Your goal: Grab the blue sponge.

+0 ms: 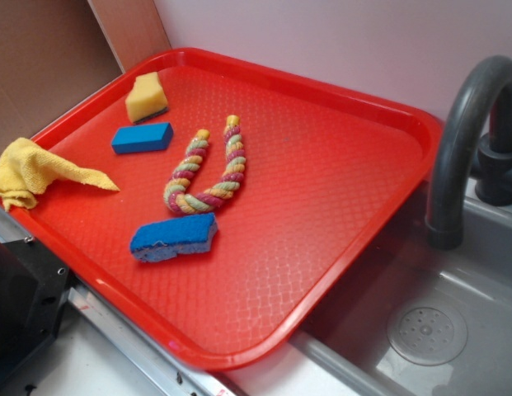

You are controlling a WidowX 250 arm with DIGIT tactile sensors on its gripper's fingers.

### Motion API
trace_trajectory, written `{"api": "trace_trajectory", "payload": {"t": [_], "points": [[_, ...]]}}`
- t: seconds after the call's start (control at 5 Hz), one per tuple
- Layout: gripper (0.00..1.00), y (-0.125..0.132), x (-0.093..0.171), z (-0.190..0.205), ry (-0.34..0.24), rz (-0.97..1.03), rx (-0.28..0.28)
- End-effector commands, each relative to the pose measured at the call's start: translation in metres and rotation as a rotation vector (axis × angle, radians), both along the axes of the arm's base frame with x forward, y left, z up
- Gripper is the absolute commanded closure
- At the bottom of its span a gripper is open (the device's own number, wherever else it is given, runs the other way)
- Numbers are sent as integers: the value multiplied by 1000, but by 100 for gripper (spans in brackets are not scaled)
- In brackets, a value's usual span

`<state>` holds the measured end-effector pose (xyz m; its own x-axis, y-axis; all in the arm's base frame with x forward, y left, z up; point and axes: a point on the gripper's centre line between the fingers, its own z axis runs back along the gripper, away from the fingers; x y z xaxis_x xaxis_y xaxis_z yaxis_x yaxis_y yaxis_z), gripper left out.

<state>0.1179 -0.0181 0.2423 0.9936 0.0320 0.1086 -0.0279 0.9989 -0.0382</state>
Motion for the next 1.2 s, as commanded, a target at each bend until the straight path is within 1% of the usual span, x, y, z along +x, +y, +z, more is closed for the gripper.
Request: {"api": "trace_trajectory", "payload": {"t": [0.0,0.2,0.4,0.6,0.8,1.0], "points": [[0,0,0,0,0,0,0],[0,-13,14,-15,-19,-186,144],[0,-27,25,-32,-62,-434,74],[0,-42,27,-46,-71,-573,28],[0,-43,27,-59,-55,-608,-15],[0,-53,30,-85,-9,-658,-76]]}}
